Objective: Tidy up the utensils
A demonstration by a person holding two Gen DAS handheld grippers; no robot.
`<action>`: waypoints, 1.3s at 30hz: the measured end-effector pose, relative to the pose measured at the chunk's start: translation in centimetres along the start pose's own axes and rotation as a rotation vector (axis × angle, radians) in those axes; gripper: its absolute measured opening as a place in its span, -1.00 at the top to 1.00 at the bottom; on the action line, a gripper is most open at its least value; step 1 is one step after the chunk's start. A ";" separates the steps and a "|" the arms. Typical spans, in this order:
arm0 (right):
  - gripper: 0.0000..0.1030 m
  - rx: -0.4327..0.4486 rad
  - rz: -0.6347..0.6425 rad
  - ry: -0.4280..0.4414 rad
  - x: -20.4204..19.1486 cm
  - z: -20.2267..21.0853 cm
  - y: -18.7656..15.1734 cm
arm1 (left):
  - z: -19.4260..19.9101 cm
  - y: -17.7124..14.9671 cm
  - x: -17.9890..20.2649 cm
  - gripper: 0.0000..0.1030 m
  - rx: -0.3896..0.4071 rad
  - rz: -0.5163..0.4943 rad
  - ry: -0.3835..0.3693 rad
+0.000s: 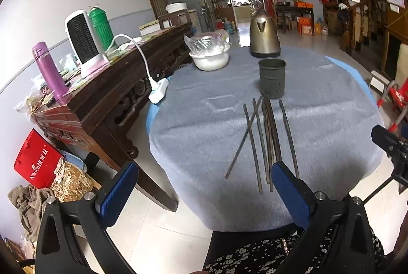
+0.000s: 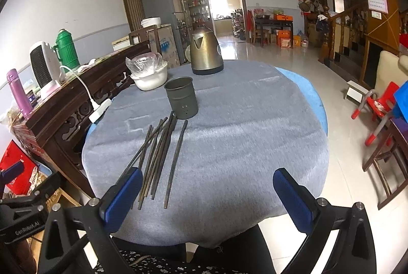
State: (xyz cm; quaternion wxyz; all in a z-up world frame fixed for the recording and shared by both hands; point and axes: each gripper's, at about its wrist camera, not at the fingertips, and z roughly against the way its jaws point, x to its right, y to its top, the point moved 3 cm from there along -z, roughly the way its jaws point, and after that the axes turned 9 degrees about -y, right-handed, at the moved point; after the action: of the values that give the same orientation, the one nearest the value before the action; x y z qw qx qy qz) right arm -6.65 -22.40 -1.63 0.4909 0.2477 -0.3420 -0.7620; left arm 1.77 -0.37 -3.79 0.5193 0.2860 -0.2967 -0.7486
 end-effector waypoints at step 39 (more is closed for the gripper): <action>-1.00 -0.026 0.002 -0.002 -0.3 -0.6 0.0 | -0.2 0.0 -0.2 -1.00 -0.001 -0.008 0.001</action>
State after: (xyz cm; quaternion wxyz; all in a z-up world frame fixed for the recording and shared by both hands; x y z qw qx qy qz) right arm -6.13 -22.23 -2.00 0.4943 0.2403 -0.3329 -0.7662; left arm 1.96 -0.19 -3.89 0.5165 0.2872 -0.2948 -0.7509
